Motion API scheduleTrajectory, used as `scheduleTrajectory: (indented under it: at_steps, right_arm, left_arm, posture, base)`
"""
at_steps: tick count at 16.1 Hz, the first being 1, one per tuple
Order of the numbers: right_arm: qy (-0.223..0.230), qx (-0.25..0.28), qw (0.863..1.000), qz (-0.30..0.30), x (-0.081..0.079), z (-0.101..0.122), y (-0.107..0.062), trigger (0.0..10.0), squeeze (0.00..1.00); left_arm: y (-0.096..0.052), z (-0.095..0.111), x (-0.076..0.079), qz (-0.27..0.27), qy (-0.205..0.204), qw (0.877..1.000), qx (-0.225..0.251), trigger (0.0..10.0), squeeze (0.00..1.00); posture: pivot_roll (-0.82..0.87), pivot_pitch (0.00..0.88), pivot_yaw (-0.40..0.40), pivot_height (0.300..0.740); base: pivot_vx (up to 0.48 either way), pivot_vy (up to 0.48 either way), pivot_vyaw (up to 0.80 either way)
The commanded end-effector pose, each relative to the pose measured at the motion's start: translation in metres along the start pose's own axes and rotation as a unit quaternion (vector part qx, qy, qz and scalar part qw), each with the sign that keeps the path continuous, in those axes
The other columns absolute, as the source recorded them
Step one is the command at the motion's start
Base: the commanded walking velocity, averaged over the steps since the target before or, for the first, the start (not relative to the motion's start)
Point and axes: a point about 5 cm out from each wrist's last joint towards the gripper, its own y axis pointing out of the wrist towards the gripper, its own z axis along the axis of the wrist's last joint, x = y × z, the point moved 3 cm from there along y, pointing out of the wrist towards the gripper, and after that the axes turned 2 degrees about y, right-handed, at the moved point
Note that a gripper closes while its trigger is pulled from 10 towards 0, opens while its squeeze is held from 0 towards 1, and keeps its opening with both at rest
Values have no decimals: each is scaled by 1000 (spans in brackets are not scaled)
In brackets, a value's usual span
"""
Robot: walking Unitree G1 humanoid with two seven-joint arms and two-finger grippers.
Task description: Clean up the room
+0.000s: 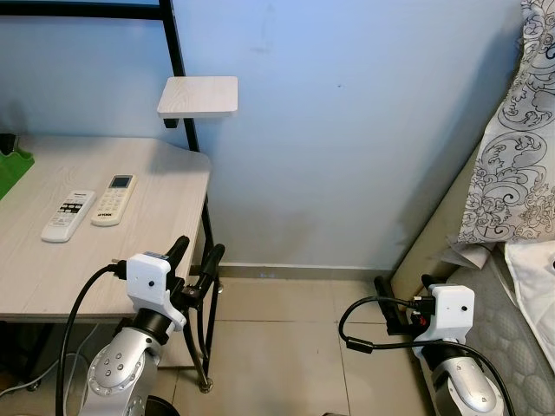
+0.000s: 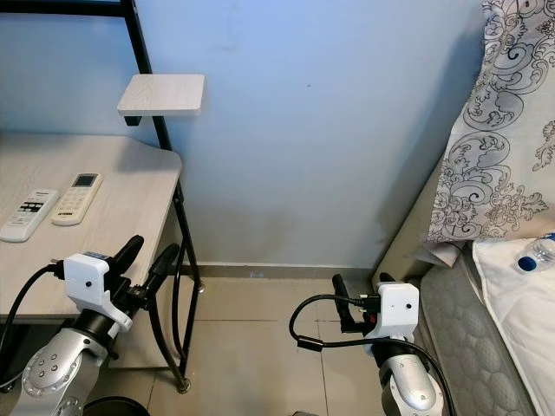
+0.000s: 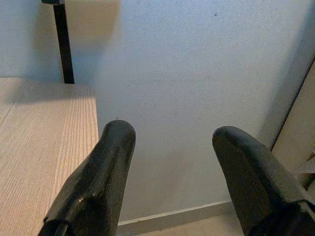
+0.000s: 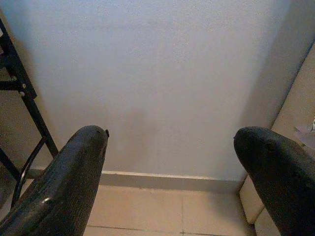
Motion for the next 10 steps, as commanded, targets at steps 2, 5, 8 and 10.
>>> scheduleTrajectory:
  at_steps: [2,5,8,10]
  right_arm:
    - [55,-72,996,-4,-7,-2,52,10000,0]
    - [10,-2,1000,10,-16,27,60,10000,0]
    - [12,-5,1000,14,-20,25,60,10000,0]
    - [-18,3,1000,13,-13,21,38,10000,0]
  left_arm:
    - [30,-32,4,28,-110,990,-89,10000,0]
    - [41,7,-10,37,-53,998,-11,10000,0]
    - [41,9,-7,37,-58,998,-10,10000,0]
    - [23,11,6,-4,-16,1000,-16,10000,0]
  posture:
    - [31,0,-47,740]
    - [12,0,-30,740]
    - [21,0,-37,740]
    - [32,0,-47,740]
  base:
    - [0,0,0]
    - [0,0,0]
    - [0,0,0]
    - [0,0,0]
